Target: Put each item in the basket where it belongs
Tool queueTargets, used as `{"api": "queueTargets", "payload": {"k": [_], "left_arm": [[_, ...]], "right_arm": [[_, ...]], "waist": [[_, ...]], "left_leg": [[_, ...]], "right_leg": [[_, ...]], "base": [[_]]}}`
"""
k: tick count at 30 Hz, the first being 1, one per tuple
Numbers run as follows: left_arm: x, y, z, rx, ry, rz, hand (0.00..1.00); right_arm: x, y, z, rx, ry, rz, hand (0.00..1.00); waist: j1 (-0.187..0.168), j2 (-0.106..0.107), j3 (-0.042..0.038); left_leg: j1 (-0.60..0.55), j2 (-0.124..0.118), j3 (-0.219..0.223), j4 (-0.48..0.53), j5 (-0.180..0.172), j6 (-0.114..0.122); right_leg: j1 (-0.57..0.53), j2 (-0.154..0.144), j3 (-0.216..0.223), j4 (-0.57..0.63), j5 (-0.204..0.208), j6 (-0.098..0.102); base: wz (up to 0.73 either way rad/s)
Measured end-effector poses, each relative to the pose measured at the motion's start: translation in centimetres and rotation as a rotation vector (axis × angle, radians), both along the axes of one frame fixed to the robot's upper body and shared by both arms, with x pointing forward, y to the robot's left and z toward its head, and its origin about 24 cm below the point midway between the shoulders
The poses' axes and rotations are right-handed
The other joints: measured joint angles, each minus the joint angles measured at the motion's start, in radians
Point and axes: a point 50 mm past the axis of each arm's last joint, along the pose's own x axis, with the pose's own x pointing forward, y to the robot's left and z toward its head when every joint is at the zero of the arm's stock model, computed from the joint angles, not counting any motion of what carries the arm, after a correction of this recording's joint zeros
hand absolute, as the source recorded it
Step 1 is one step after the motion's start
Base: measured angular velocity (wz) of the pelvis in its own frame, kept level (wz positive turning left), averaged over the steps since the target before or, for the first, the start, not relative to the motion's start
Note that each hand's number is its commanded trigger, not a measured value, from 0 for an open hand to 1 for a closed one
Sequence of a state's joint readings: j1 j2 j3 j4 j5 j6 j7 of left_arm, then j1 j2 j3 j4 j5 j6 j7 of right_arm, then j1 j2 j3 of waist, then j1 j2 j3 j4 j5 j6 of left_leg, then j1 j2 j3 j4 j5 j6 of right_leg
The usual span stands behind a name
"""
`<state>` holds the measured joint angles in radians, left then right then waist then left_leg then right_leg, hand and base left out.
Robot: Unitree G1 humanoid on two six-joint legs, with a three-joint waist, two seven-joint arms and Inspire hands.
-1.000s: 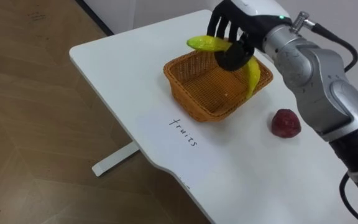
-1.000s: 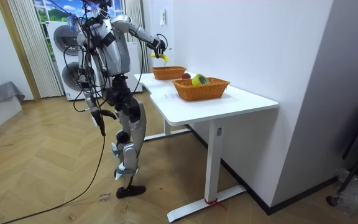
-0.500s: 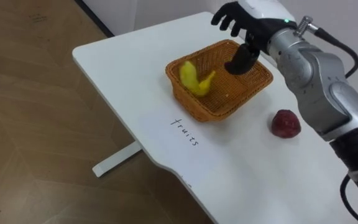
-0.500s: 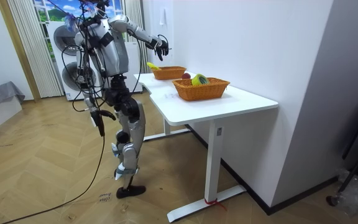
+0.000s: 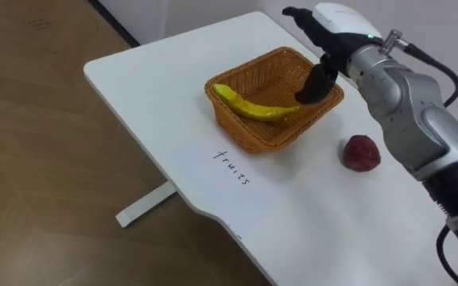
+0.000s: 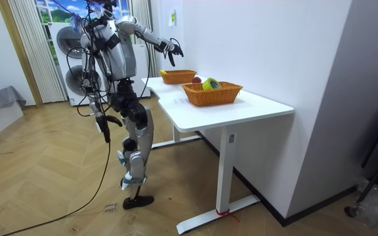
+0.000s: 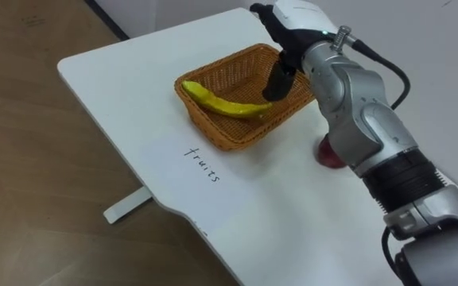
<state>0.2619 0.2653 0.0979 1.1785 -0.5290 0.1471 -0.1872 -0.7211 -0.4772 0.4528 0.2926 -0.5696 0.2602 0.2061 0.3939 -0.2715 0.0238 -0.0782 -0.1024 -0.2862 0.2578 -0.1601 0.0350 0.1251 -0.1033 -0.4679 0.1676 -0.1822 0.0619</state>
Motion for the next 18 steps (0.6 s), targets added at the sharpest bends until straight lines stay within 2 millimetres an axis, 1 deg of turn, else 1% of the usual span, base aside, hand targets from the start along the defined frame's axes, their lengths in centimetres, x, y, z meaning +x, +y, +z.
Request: {"api": "queueTargets", "payload": {"k": [6, 8, 9, 10, 14, 17, 18], "left_arm": [[0.0, 0.0, 0.0, 0.000, -0.003, 0.004, 0.00], [0.0, 0.0, 0.0, 0.002, -0.002, 0.006, 0.00], [0.0, 0.0, 0.0, 0.003, 0.000, 0.006, 0.00], [0.0, 0.0, 0.0, 0.005, 0.002, 0.006, 0.00], [-0.1, 0.0, 0.0, 0.016, 0.008, 0.010, 0.00], [-0.1, 0.1, 0.0, 0.020, 0.010, 0.012, 0.00], [0.0, 0.1, 0.0, 0.022, 0.008, 0.017, 0.00]], "right_arm": [[0.0, 0.0, 0.0, 0.001, -0.001, -0.001, 0.00], [0.0, 0.1, 0.1, 0.003, -0.002, 0.001, 0.00], [0.0, 0.1, 0.1, 0.005, -0.004, 0.003, 0.00], [-0.1, 0.2, 0.2, 0.007, -0.006, 0.007, 0.00], [-0.2, 0.5, 0.6, 0.014, -0.022, 0.025, 0.00], [-0.2, 0.1, 0.8, 0.010, -0.026, 0.020, 0.00], [-0.2, -0.3, 1.1, 0.008, -0.035, 0.013, 0.00]], "waist": [[-0.007, 0.000, -0.0014], [-0.010, 0.000, -0.0055], [-0.019, 0.000, -0.0117], [-0.027, 0.002, -0.0145], [-0.040, 0.004, -0.0152], [-0.059, 0.005, -0.0154], [-0.066, 0.006, -0.0151]], "left_leg": [[-0.002, 0.002, 0.008, 0.003, 0.000, 0.000], [-0.005, 0.002, 0.008, 0.005, 0.000, 0.000], [-0.012, 0.002, 0.008, 0.010, 0.000, 0.000], [-0.014, 0.002, 0.008, 0.013, 0.000, 0.000], [-0.013, 0.003, 0.017, 0.014, 0.000, 0.000], [-0.013, 0.002, 0.019, 0.015, 0.000, 0.000], [-0.013, 0.003, 0.026, 0.016, 0.000, 0.000]], "right_leg": [[-0.008, 0.000, 0.002, 0.000, 0.000, 0.000], [-0.010, 0.000, 0.002, 0.001, 0.000, 0.000], [-0.010, 0.000, 0.002, 0.002, 0.000, 0.000], [-0.011, 0.000, 0.003, 0.002, 0.000, 0.000], [-0.013, 0.000, 0.020, 0.002, 0.000, 0.000], [-0.013, -0.001, 0.024, 0.002, 0.001, -0.001], [-0.013, -0.001, 0.029, 0.002, 0.001, -0.001]], "base": [[-0.05], [0.00], [0.04], [0.03], [-0.06], [-0.01], [-0.09]]}}
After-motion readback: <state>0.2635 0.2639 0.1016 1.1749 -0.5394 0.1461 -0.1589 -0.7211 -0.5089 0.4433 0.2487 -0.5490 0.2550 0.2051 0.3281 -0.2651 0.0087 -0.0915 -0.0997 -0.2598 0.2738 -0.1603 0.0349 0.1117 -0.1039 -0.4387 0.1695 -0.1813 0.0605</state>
